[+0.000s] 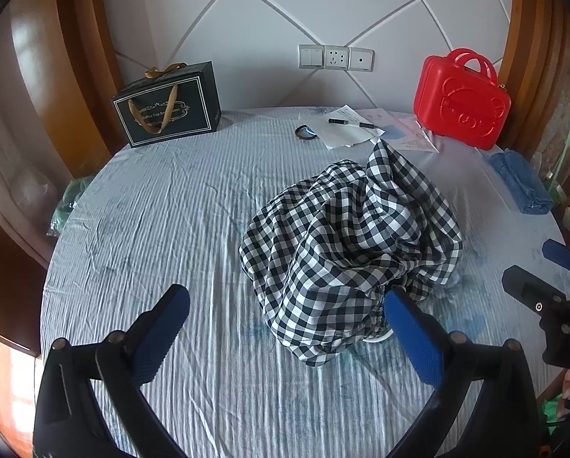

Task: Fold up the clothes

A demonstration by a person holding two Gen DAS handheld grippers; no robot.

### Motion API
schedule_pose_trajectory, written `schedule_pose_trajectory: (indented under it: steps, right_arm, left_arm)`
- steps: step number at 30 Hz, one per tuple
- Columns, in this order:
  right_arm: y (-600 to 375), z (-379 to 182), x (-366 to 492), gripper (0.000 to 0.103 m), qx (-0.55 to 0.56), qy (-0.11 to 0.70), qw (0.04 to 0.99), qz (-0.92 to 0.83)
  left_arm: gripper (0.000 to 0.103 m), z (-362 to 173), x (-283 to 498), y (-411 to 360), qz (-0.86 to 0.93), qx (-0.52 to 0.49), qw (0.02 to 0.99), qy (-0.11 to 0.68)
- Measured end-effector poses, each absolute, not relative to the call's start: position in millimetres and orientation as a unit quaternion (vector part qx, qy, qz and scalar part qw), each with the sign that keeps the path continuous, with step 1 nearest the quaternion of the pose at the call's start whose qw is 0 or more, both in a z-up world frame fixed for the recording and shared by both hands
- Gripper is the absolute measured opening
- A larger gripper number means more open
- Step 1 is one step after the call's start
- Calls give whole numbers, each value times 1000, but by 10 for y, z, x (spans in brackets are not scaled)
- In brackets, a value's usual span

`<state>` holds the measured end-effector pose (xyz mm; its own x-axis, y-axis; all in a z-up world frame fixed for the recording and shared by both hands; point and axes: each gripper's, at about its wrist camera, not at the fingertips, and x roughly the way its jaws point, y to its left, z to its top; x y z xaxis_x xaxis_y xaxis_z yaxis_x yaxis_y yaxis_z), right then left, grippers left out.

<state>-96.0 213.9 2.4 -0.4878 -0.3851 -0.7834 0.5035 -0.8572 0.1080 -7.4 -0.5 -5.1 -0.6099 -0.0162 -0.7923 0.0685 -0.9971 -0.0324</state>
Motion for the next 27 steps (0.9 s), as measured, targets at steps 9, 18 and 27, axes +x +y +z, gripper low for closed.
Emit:
schedule_pose_trajectory:
  steps: [9, 18, 27]
  right_arm:
    - [2123, 19, -979, 103, 434, 72, 254, -861]
    - [2125, 19, -986, 103, 434, 73, 254, -861]
    - [2128, 13, -1007, 103, 438, 71, 250, -861]
  left_arm:
    - [103, -85, -111, -25, -893, 448, 24, 38]
    - [103, -97, -124, -29, -891, 451, 30, 38]
    - [103, -116, -145, -41, -890, 452, 34, 40]
